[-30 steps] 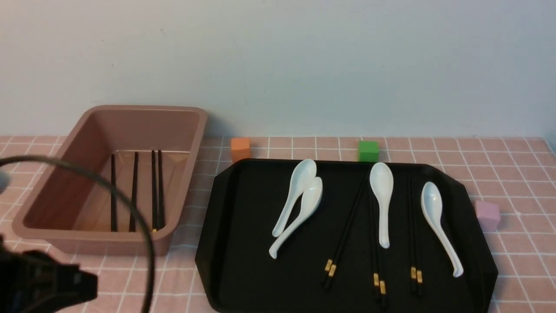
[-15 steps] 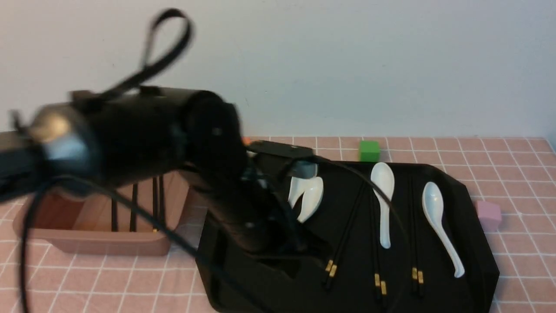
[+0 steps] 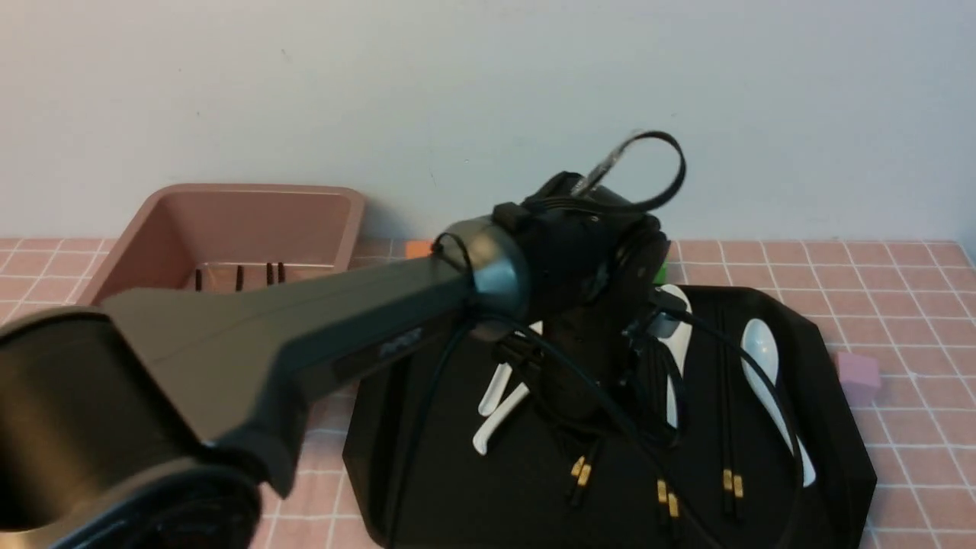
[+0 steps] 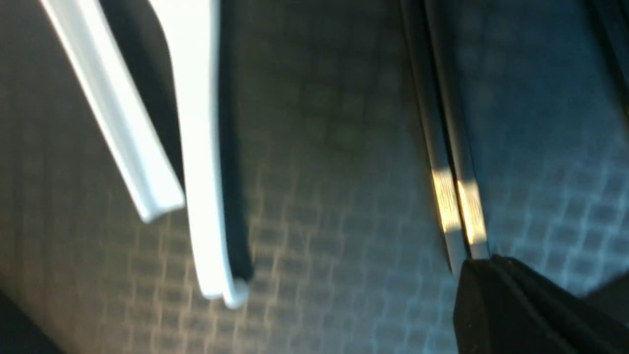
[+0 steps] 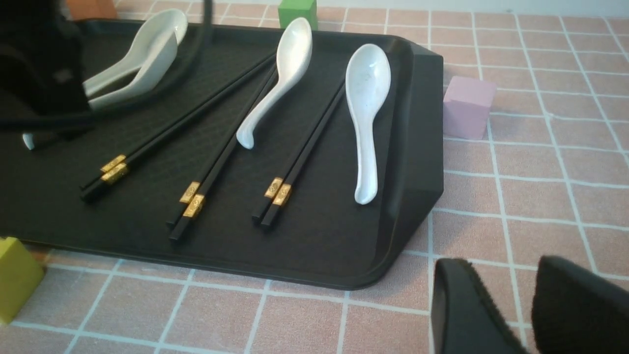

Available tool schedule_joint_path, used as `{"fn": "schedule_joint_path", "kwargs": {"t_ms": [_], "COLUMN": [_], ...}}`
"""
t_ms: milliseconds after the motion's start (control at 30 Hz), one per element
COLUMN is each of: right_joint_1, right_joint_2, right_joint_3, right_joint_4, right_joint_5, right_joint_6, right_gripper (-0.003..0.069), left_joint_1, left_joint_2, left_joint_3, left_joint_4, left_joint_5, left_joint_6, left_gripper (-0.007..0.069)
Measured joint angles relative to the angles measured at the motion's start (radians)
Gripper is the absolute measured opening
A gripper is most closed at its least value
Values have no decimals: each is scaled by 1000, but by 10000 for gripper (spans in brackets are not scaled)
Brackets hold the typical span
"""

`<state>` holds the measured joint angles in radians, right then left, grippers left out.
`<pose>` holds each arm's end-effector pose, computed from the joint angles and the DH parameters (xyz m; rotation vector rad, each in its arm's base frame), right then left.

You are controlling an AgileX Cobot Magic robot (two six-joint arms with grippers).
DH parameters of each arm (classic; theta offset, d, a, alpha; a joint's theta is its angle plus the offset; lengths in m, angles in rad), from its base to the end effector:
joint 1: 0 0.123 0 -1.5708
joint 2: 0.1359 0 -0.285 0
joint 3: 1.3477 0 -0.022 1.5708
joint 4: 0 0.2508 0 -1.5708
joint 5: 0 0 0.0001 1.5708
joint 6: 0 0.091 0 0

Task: On pink tablecloth take chopsticks from black tray and put them in box.
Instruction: 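Reach over to the black tray and grasp a pair of chopsticks with the left gripper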

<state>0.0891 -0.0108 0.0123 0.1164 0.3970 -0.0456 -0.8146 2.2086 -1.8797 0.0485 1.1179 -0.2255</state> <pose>0.0512 0.0087 0.1742 -0.0565 1.8811 0.1458 0.3233 -0.3369 0.1993 0.8751 2.8006 -0.0961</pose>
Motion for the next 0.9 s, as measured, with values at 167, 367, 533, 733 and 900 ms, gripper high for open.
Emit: {"fn": "schedule_joint_path", "kwargs": {"t_ms": [167, 367, 533, 733, 900], "right_joint_1": [0, 0, 0, 0, 0], "right_joint_2": [0, 0, 0, 0, 0], "right_joint_3": [0, 0, 0, 0, 0], "right_joint_4": [0, 0, 0, 0, 0], "right_joint_5": [0, 0, 0, 0, 0], "right_joint_6": [0, 0, 0, 0, 0], "right_gripper": [240, 240, 240, 240, 240], "left_joint_1": [0, 0, 5, 40, 50], "left_joint_2": [10, 37, 78, 98, 103], "left_joint_3": [-7, -13, -13, -15, -17], "left_joint_4": [5, 9, 10, -32, -42], "left_joint_5": [-33, -74, -88, -96, -98], "left_joint_6": [0, 0, 0, -1, 9], "left_gripper": [107, 325, 370, 376, 376]}}
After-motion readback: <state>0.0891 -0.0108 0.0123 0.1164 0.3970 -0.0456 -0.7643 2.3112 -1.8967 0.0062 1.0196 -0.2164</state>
